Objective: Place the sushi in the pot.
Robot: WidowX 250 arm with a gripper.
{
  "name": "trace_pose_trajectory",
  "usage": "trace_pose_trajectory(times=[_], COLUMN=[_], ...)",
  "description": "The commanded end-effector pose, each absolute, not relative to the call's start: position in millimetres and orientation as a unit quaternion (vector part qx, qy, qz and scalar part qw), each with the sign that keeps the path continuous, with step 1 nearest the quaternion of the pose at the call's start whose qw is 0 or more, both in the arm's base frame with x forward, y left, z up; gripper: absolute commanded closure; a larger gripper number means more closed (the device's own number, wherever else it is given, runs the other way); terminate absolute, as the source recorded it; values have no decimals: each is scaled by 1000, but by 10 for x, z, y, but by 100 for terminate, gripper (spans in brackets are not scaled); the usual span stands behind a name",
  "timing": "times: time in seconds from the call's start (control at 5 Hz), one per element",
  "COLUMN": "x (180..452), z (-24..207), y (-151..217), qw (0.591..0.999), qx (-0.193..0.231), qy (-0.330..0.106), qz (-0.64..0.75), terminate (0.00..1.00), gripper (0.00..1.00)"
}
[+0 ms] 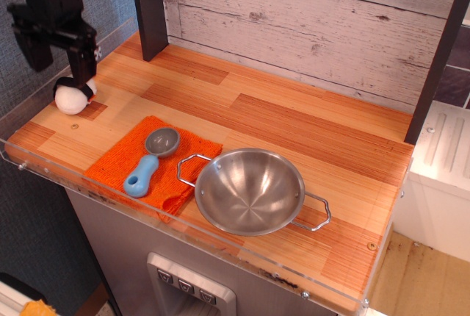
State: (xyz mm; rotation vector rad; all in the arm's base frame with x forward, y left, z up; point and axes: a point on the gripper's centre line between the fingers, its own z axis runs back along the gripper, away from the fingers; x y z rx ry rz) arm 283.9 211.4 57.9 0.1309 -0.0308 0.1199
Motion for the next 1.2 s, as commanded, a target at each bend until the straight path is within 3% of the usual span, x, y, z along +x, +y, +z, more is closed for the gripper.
trace_pose_trajectory(times=[0.0, 0.4, 0.6, 0.8, 1.0], x=[2853, 2826, 2826, 2835, 2870], z=[449, 209, 259, 539, 973], y=[2175, 2234, 2204, 2067, 1637], qw=[992, 989, 989, 989, 994], qx=[89, 107, 103, 87, 35], qy=[-26, -36, -42, -58, -69], qz=[86, 97, 96, 108, 73], terminate=[0, 0, 0, 0, 0], gripper=[0, 0, 100, 100, 100])
